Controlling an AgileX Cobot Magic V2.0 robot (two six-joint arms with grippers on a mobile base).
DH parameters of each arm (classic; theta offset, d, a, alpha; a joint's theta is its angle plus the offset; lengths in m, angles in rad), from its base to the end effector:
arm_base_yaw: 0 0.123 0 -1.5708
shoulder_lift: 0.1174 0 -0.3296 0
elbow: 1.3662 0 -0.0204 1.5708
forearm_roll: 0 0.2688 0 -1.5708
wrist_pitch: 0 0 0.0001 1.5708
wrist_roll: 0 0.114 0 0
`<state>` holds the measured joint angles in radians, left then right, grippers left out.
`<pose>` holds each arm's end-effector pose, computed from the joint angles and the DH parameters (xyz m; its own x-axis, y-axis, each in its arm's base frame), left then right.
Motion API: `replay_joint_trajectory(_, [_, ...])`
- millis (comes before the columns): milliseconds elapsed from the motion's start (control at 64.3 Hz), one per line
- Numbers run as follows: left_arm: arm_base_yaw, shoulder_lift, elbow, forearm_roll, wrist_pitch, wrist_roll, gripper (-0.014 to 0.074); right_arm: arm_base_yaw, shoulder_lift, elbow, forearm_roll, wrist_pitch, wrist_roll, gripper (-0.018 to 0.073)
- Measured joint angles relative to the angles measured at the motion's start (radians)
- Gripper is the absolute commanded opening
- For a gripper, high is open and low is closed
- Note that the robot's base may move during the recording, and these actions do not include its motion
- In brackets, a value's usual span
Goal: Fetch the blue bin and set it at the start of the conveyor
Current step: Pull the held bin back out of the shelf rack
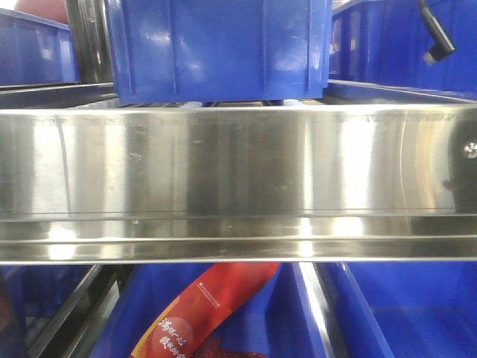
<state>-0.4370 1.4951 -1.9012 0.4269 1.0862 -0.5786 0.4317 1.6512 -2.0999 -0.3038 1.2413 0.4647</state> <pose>0.3176 -0.1022 0.5418 -0.4841 -0.1451 -0.8629 -0.0682 0.9894 -0.1281 0.3493 0.1254 0.5312 -0.6131 0.0931 -0.7845 0.0159 0.9943 0.1056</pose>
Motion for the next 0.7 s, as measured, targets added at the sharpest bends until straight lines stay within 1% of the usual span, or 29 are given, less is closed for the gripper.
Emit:
replay_joint_trajectory(280, [0.0,0.0,0.0,0.0,0.0,0.0,-0.0111,0.0,0.0,0.0,0.0,0.0,-0.002,-0.0163])
replay_joint_trajectory(435, [0.0,0.0,0.0,-0.004,0.0,0.0,-0.0111,0.002,0.0,0.0,-0.03,0.0,-0.002,-0.0163])
replay_joint_trajectory(700, [-0.002,0.0,0.0,-0.008,0.0,0.0,-0.0111,0.002,0.0,0.0,-0.035,0.0,-0.002,-0.0163])
